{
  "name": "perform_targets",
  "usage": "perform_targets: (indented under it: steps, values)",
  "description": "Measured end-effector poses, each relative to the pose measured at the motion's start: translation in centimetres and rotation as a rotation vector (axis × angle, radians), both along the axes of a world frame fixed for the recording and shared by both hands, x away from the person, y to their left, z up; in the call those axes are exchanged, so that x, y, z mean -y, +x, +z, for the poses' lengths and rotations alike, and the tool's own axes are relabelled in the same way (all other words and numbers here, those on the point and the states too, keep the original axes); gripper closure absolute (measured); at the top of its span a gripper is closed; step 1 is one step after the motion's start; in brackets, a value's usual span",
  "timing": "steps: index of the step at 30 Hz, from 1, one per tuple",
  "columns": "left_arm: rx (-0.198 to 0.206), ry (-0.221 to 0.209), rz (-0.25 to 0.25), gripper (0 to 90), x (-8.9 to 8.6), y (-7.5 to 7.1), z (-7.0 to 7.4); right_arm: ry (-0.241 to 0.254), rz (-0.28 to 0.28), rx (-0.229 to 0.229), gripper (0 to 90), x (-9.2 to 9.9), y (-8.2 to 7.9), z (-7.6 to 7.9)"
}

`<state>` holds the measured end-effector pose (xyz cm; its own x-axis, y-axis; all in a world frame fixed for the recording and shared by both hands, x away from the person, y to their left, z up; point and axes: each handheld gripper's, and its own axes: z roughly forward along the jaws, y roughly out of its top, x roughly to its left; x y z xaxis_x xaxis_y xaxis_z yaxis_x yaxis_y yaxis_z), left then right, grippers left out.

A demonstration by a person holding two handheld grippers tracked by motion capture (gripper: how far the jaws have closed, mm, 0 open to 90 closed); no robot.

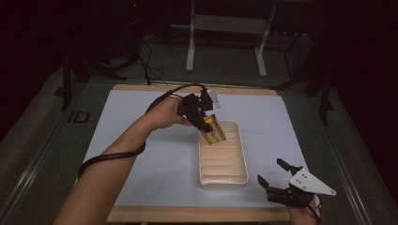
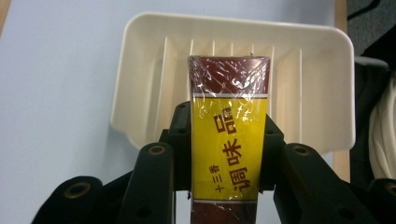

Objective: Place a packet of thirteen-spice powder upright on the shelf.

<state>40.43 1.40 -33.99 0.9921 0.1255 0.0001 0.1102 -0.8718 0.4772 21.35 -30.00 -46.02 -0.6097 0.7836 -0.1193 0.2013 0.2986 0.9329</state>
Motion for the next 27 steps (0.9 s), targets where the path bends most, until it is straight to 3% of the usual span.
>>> perform_targets:
  steps: [15,27]
  values:
    - [0.003,-0.006,-0.039,68.3,2.1,1.2,-1.8,0.007,0.007,-0.008,14.1,0.1,0.0,0.0]
    - [0.005,0.033,-0.062,68.3,2.6,1.7,-2.7,0.011,0.01,-0.01,14.1,0.1,0.0,0.0]
